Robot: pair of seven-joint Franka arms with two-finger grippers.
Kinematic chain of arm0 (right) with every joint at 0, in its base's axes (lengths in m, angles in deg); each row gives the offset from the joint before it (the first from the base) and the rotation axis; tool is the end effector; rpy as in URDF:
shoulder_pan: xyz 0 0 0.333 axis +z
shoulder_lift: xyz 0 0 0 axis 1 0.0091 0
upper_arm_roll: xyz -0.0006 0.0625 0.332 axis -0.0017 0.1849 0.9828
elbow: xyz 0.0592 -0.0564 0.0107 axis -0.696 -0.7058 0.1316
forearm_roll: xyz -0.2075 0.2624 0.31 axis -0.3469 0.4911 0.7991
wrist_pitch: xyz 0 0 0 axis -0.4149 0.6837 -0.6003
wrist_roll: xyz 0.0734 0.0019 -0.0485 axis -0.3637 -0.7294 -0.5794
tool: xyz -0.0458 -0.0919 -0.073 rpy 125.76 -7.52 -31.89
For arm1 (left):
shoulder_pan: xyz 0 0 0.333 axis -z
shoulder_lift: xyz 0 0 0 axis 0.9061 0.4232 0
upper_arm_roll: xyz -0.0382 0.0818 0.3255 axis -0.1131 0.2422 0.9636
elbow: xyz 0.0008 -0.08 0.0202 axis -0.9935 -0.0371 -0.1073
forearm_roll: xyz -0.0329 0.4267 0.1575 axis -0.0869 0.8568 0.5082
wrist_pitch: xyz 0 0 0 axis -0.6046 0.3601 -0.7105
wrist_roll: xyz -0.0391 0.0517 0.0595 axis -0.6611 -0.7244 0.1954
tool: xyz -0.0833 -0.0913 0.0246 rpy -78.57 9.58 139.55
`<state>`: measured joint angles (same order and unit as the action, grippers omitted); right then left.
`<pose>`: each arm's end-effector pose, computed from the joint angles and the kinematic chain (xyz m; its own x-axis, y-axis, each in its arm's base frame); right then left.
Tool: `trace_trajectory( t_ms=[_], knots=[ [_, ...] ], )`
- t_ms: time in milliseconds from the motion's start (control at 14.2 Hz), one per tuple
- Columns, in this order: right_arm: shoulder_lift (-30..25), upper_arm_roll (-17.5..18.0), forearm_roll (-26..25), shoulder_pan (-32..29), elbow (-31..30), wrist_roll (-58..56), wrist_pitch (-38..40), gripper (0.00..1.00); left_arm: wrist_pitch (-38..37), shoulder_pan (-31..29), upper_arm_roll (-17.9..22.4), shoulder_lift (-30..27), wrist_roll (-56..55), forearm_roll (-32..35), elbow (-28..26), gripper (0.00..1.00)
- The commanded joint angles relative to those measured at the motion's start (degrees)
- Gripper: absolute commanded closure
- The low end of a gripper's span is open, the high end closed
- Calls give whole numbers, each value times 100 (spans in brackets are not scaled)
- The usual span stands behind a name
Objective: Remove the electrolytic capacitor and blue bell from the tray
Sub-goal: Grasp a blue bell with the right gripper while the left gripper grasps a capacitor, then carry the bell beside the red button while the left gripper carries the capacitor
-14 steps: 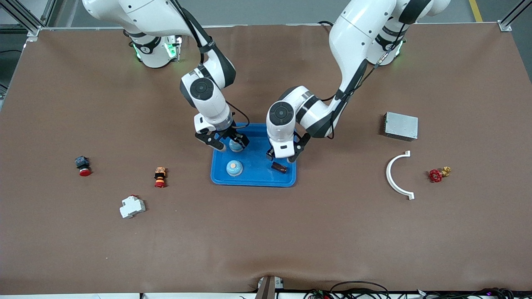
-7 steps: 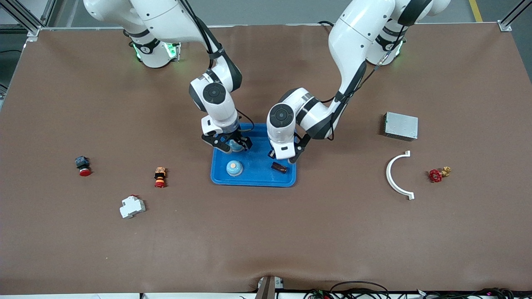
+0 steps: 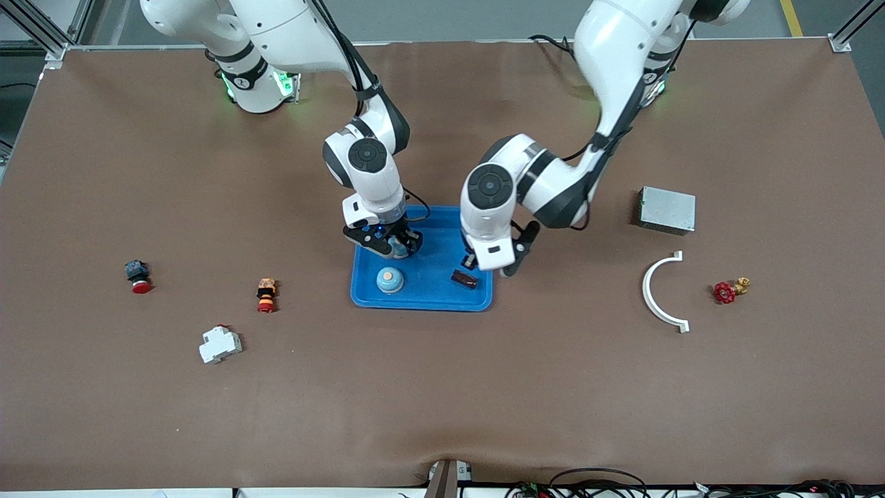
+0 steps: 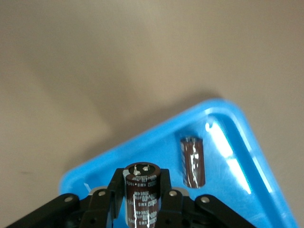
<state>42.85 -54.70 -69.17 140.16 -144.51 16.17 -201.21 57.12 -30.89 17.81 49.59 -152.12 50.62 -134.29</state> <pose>0.4997 0.4349 0.1296 0.8665 -0.4913 0.0880 -0.4815 -0.8692 -0.1124 0.5878 -0.4770 0.2588 0.5206 0.8536 -0.0152 0.8513 -0.5204 -0.0677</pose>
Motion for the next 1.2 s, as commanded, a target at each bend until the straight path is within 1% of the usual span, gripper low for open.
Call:
trace_trajectory(
  t_ms=[0, 71, 212, 282, 353, 494, 564, 635, 776, 846, 988, 1129],
  knots=[
    [-54, -53, -112, 48, 324, 84, 622, 100, -573, -408, -21, -568, 454, 88, -281, 100],
    [-151, -61, -112, 30, 604, 58, 1235, 100, -609, -593, -21, -726, 621, 88, -430, 100],
    [-309, -88, -121, -127, 1297, -230, 2737, 100, -610, -1006, -29, -964, 1121, 88, -729, 100],
    [-432, -88, -121, -285, 1518, -598, 3293, 100, -610, -1216, -47, -1035, 1367, 88, -843, 100],
    [-581, -88, -121, -426, 1564, -984, 3516, 100, -601, -1410, -47, -1061, 1587, 88, -931, 100],
    [-854, -97, -121, -785, 1468, -1810, 3614, 100, -584, -1648, -38, -1009, 1905, 88, -1055, 100],
    [-959, -97, -121, -961, 1381, -2197, 3632, 100, -496, -1806, -30, -1009, 2089, 97, -1229, 100],
    [-1126, -97, -139, -1198, 1180, -2775, 3589, 100, -287, -1999, -29, -1009, 2360, 149, -1431, 100],
    [-1381, -97, -200, -1690, 898, -3795, 3544, 100, 135, -2220, -29, -913, 2407, 394, -1678, 100],
    [-1530, -97, -200, -1988, 679, -4357, 3449, 100, 320, -2299, -29, -799, 2407, 518, -1723, 100],
    [-1785, -88, -200, -2516, 73, -5430, 2880, 100, 637, -2483, -12, -553, 2407, 659, -1732, 100],
    [-1813, -79, -183, -3131, -227, -6528, 2561, 100, 875, -2677, -12, -368, 2407, 1010, -1750, 100]
  ],
)
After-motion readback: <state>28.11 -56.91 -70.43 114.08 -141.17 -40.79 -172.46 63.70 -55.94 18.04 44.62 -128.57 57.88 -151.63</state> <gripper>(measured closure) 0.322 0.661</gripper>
